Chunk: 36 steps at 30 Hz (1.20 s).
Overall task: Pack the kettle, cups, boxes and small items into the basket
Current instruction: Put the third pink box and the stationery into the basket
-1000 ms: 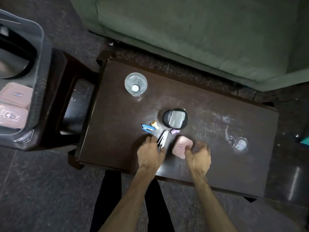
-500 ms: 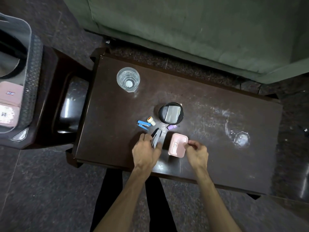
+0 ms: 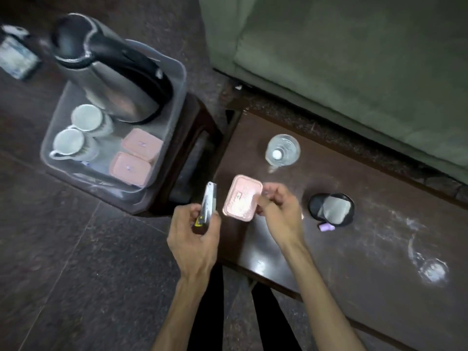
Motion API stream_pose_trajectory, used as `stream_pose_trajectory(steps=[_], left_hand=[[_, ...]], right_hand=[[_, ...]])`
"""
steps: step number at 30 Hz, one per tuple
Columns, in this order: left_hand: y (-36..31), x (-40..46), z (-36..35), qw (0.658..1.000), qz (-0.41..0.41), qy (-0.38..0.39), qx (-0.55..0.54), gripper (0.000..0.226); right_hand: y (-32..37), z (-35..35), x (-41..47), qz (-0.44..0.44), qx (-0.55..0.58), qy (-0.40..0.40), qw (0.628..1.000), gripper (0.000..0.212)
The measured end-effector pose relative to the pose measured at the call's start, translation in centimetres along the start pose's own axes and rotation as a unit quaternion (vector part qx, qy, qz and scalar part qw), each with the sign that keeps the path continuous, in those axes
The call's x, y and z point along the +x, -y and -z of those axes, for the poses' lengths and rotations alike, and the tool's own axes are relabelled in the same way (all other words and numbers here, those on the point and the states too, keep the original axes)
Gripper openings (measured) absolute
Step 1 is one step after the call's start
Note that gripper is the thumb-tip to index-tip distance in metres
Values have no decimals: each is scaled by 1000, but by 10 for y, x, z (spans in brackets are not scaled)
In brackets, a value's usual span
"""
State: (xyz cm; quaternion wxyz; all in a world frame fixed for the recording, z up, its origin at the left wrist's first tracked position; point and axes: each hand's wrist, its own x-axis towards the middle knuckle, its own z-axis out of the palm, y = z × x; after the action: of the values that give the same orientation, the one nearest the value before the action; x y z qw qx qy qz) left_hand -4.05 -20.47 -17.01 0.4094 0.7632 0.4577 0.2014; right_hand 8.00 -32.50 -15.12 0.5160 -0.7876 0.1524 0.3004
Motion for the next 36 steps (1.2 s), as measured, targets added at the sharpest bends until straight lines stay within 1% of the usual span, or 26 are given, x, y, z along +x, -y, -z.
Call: stream_pose_trajectory(steps=[3,7,9,12,14,16,19,23,26,27,29,31,32,34,36], left_hand=[[-1,50,38,997,-23,-72,-11,21],[6,110,85,989,-24,-143,-13,21],[9,130,100,989,-29,-147,-6,22],[20,160,121,987,-52,-149,20,22],[29,176,131,985,-66,-154,39,20],[38,187,137,985,-62,-153,59,20],[51,198,139,986,-55,-121,105,22],[62,207,130,984,-82,-67,145,27],[65,208,120,981,-93,-46,165,26],[65,208,117,980,-88,-37,173,26],[64,207,110,978,-79,-24,190,27],[63,207,104,977,-72,-20,199,27],[62,207,101,977,-69,-18,202,27],[61,207,96,976,-65,-15,208,29],[60,207,90,974,-70,-7,213,30]], right_hand=[[49,-57,8,61,-23,41,997,37],[104,-143,18,127,-47,92,987,37],[123,-179,22,139,-59,108,983,36],[142,-238,28,127,-94,134,978,36],[146,-267,31,126,-137,140,972,35],[144,-288,34,119,-181,143,966,32],[134,-304,37,125,-235,140,954,32],[124,-309,43,186,-315,127,922,31],[125,-308,51,198,-346,109,911,29],[126,-306,54,192,-347,106,912,29],[129,-299,61,165,-323,127,923,36],[129,-290,67,128,-268,165,941,43],[129,-285,69,114,-237,178,948,43],[129,-274,68,115,-207,184,954,42],[129,-263,64,142,-215,161,953,42]])
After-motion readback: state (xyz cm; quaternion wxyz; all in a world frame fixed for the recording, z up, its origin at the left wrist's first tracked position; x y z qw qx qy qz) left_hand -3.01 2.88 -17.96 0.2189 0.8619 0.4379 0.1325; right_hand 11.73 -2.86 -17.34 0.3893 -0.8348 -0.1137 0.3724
